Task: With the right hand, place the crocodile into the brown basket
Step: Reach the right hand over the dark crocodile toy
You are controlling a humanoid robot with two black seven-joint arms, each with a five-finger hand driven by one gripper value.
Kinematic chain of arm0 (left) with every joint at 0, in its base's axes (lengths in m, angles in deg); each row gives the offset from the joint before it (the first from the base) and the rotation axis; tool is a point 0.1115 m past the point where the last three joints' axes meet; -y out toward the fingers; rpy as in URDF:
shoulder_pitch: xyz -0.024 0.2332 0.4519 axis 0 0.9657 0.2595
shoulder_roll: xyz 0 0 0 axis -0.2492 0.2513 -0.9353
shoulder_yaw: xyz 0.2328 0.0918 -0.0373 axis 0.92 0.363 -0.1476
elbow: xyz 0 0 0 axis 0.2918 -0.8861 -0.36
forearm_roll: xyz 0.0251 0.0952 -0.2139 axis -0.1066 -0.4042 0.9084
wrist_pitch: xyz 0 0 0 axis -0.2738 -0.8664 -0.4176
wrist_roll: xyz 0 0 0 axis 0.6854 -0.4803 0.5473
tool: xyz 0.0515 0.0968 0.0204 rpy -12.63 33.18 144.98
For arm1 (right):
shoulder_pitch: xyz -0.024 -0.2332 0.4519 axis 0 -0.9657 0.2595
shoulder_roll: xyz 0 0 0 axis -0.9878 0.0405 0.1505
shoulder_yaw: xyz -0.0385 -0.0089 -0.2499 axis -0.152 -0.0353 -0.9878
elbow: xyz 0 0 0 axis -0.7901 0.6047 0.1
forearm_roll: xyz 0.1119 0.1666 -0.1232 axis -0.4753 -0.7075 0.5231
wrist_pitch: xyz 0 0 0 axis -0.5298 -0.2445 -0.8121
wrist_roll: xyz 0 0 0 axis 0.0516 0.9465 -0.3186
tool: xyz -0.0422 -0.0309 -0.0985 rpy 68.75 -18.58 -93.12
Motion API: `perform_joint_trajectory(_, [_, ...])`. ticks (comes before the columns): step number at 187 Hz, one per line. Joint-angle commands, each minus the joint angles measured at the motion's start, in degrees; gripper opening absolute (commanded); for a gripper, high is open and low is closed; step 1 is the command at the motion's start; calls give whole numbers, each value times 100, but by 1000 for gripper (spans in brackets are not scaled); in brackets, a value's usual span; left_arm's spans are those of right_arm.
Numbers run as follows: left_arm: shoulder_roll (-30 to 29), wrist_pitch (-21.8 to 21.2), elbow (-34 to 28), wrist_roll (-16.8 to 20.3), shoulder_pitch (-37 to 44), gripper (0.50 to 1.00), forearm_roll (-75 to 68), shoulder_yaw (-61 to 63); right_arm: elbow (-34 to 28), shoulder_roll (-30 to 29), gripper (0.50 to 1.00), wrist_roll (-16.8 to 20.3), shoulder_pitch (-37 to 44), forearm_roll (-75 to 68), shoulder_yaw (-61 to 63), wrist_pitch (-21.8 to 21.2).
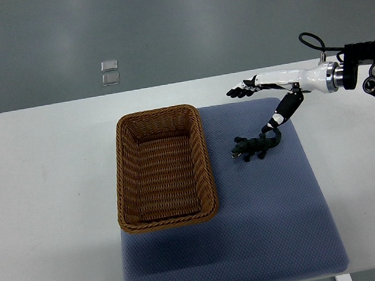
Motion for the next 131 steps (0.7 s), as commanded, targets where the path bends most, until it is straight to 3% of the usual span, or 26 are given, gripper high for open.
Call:
perform_joint_trajectory(1, [0, 0, 0, 6, 0, 1000, 0, 0, -11, -44, 928, -157, 196, 421, -507, 436])
perform_joint_trajectory(66, [0, -8, 0, -2, 0, 1000, 0, 0, 68, -299, 928, -166, 311, 1283, -1272, 1139])
perform_joint_trajectory(102, [0, -8, 0, -2, 0, 1000, 0, 0, 139, -378, 928, -122, 337, 1740, -1659, 1772])
perform_joint_trajectory(131, [0, 0, 0, 6, 0, 1000, 0, 0, 147, -378, 928, -131, 337, 2021, -1747, 1930])
